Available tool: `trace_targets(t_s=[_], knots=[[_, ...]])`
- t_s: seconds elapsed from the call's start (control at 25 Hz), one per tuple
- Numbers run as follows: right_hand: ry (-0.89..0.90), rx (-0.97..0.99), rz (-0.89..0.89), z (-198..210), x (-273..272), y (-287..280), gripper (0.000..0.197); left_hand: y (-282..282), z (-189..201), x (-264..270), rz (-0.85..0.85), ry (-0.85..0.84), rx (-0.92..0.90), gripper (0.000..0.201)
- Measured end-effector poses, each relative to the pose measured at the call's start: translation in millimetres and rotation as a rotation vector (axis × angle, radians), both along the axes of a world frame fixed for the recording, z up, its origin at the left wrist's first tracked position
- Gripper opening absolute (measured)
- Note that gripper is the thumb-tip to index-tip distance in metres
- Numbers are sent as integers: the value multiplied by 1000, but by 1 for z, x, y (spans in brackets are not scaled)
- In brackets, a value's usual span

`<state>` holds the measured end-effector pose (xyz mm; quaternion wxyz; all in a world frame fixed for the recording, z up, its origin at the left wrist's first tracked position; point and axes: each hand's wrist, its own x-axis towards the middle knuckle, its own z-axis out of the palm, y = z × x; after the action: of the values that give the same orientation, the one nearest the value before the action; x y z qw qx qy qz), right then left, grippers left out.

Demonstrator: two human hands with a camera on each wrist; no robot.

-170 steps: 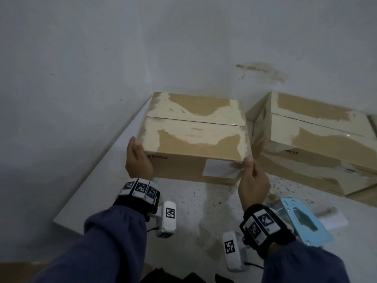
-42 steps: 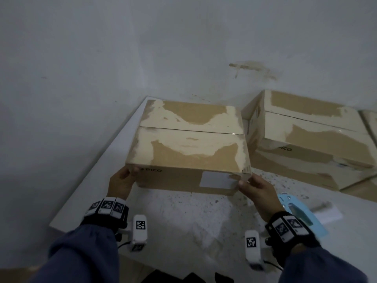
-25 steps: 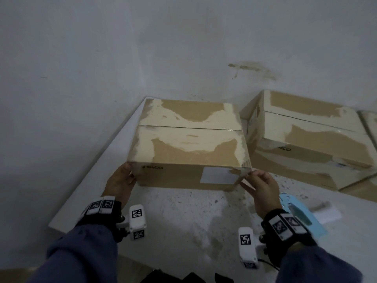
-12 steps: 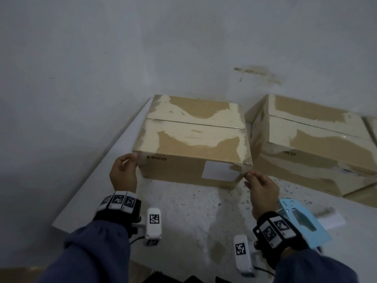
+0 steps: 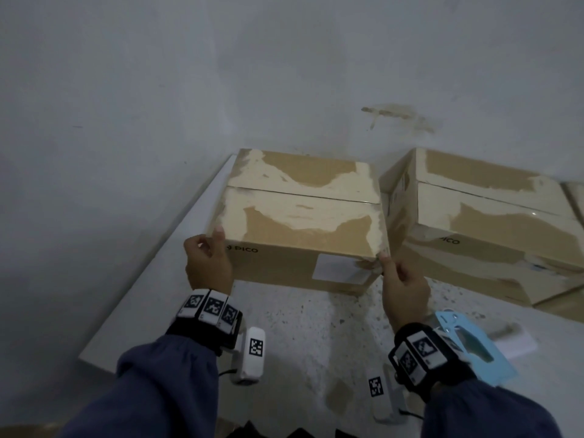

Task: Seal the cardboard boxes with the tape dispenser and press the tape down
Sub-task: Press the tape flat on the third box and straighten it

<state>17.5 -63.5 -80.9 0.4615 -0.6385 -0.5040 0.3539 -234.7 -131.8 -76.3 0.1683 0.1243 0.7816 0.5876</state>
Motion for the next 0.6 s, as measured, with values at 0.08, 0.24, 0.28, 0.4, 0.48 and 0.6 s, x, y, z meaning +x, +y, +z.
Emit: trace_targets(t_s=[0.08, 0.24, 0.28, 0.4, 0.48, 0.6], knots=[[-71, -31, -20, 2, 0, 7, 37, 3, 1, -4, -62, 21, -72, 33], [-413, 211, -11, 18, -11, 17, 27, 10, 2, -23, -208, 475, -226, 37], [-511, 307, 104, 20, -16, 17, 33, 11, 2, -24, -317, 665, -243, 39], [-884, 402, 560, 17, -33, 13, 60, 17, 0, -21, -741, 1110, -396, 75], [-1116, 370, 671, 12, -35, 15, 67, 26, -1, -23, -879, 1208, -526, 96], [-1191, 321, 643, 13, -35, 26, 57, 46, 5, -27, -1003, 1179, -600, 110]])
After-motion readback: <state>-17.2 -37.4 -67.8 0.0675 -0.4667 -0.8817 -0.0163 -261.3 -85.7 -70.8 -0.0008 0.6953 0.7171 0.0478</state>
